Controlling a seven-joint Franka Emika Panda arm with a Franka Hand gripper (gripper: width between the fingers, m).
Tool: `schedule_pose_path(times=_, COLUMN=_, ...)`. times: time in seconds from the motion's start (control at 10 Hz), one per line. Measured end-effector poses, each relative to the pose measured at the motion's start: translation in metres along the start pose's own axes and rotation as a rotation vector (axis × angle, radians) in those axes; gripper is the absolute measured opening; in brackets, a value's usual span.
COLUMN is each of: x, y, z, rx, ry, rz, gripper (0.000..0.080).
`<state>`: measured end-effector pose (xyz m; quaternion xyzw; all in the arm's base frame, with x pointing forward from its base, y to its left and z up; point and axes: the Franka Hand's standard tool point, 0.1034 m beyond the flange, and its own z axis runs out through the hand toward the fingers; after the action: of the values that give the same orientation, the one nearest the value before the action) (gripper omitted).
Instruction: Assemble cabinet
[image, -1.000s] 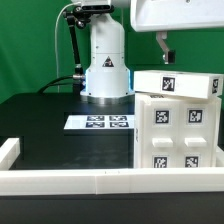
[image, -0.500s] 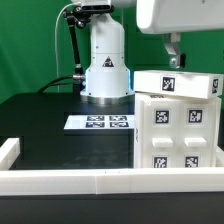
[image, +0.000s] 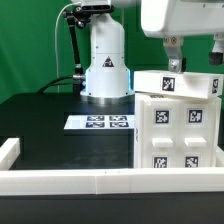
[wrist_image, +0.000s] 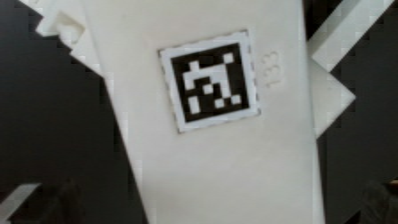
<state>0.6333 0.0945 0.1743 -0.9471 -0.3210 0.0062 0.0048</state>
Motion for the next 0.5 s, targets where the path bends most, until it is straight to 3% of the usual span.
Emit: schedule_pose_path(times=0.5, x=-0.009, y=0.0, z=0.016, rx=-0.006, ry=-0.001, rz=0.016, gripper=0.0797)
